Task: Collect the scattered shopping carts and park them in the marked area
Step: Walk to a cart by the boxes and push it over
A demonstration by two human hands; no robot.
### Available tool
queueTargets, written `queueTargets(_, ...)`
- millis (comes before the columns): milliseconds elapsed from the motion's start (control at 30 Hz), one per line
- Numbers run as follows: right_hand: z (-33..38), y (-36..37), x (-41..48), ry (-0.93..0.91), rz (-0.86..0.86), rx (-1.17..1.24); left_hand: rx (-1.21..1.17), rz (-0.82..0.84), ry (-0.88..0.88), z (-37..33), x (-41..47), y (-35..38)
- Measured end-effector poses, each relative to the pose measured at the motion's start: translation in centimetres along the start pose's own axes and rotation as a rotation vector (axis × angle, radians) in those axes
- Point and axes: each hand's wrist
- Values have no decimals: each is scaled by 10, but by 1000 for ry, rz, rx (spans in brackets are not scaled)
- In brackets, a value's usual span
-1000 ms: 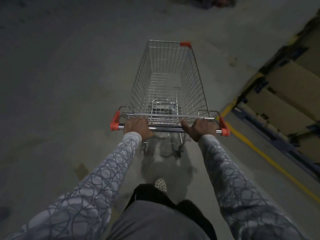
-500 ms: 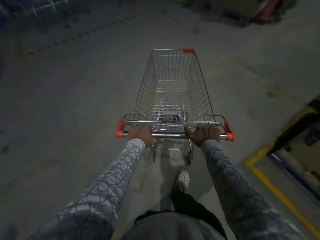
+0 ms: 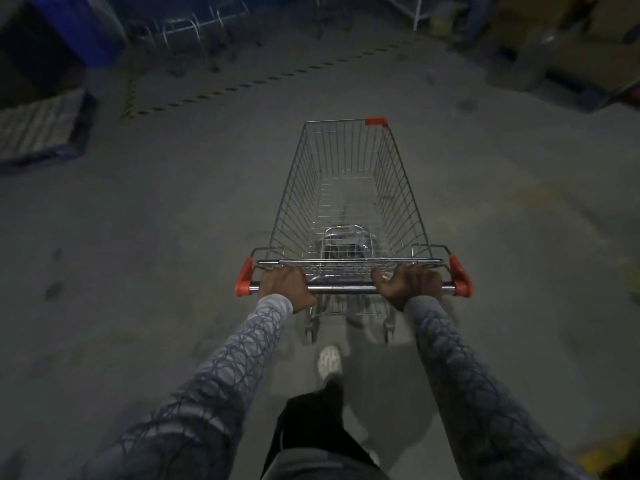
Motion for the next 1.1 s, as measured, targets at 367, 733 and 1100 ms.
queueTargets(367,9,-65,270,-81,31,-12,3,-85,-119,-9,251,-67)
queueTargets(733,-5,-110,486,-125,47,-24,-32,-34,-127,-30,456,-121)
queueTargets(1100,-28,-163,752,-217,44,-43,-48,-38,-248,-76,686,-191)
Point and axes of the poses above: each hand's wrist, its own x-axis towards the middle knuckle, its own y-axis out of the palm, z = x × y, and after that the axes turned 3 degrees about -x, right-handed
